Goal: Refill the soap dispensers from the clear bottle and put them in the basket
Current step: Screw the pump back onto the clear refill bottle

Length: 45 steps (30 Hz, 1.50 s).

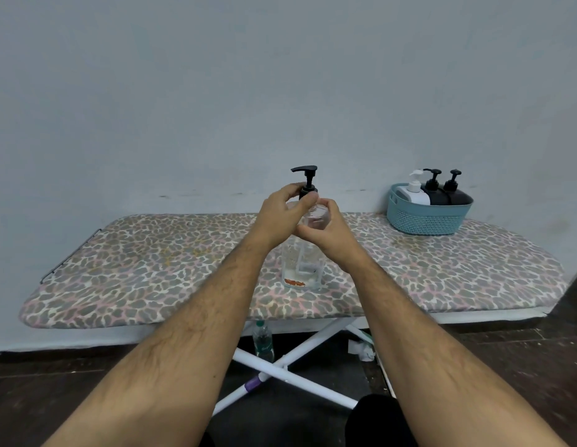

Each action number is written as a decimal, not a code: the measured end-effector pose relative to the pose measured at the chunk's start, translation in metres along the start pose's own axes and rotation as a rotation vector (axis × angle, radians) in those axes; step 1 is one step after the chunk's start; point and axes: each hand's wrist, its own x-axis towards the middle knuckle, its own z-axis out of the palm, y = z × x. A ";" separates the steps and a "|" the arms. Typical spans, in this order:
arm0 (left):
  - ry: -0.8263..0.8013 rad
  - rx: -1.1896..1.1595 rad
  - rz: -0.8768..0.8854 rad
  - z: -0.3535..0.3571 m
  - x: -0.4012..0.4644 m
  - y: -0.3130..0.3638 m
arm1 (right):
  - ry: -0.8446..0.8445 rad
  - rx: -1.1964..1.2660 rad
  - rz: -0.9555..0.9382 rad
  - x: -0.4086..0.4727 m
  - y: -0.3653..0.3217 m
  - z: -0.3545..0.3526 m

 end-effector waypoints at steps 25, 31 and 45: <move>0.059 -0.339 -0.247 0.036 -0.019 -0.095 | 0.099 0.036 0.109 -0.012 0.065 -0.027; 0.061 -0.334 -0.210 0.074 0.044 -0.093 | 0.148 0.002 0.111 0.037 0.074 -0.067; 0.044 -0.348 -0.210 0.159 0.169 -0.120 | 0.211 -0.106 0.127 0.142 0.112 -0.136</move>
